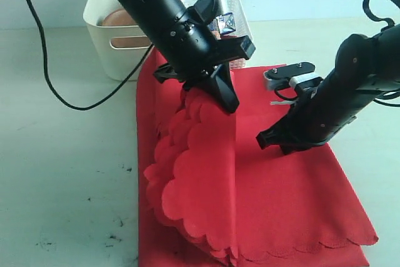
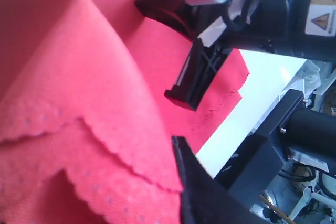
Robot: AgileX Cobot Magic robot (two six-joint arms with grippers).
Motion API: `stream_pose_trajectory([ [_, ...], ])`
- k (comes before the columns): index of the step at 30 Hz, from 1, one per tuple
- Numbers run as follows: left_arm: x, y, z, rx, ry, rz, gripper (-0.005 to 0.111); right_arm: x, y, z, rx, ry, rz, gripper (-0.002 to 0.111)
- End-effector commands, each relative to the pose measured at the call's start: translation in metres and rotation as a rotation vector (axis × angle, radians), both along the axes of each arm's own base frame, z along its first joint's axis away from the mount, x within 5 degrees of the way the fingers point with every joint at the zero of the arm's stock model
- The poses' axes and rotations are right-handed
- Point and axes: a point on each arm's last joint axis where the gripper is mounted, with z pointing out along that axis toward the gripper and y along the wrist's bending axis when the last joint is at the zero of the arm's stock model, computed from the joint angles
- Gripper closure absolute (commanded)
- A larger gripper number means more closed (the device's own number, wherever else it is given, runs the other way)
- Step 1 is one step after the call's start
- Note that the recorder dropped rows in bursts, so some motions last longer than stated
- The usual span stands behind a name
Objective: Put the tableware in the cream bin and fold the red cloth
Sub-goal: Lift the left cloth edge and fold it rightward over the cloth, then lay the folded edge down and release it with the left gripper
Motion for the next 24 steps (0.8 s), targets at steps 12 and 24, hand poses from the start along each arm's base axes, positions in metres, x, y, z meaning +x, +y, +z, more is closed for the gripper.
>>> stream_pose_trajectory([
  [12,-0.009,-0.019,0.002,-0.088,0.078,0.010,0.099,-0.015,-0.068,0.107,-0.107,-0.257,-0.214,0.108],
  [24,-0.011,-0.039,-0.006,-0.241,0.097,-0.062,0.042,-0.022,-0.070,0.115,-0.128,-0.252,-0.208,0.108],
])
